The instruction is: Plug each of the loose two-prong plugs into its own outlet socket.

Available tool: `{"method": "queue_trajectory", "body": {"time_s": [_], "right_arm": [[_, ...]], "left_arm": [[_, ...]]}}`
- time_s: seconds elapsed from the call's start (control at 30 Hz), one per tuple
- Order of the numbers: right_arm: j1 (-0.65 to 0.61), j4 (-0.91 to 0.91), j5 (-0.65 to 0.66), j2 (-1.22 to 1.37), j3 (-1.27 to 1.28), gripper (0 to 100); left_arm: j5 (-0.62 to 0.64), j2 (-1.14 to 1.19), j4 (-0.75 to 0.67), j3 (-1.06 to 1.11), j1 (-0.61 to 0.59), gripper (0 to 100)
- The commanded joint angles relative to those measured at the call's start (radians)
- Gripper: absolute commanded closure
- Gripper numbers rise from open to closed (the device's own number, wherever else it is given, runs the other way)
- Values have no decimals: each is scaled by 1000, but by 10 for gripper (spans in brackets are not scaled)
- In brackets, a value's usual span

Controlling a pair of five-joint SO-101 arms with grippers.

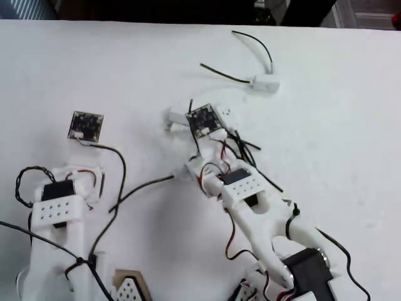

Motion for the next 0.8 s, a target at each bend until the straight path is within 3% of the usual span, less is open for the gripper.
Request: {"method": "queue_trajectory", "body": {"time_s": [0.0, 0.37, 0.47, 0.57, 0.63, 0.77], "right_arm": [[1, -1, 2, 8, 11, 981], [1, 28, 3, 21, -3, 974], [-1, 134, 3, -74, -26, 888], [-1, 277, 3, -197, -81, 809], [-1, 361, 3, -278, -123, 806], [-30, 476, 2, -418, -160, 824]], "left_arm": [[9, -27, -15, -5, -8, 974], [9, -27, -15, -6, -7, 972], [11, -27, -14, -11, -7, 941], [18, -27, -14, -9, -8, 835], [18, -27, -12, -8, -8, 777], [18, -28, -15, -14, -2, 767]]}}
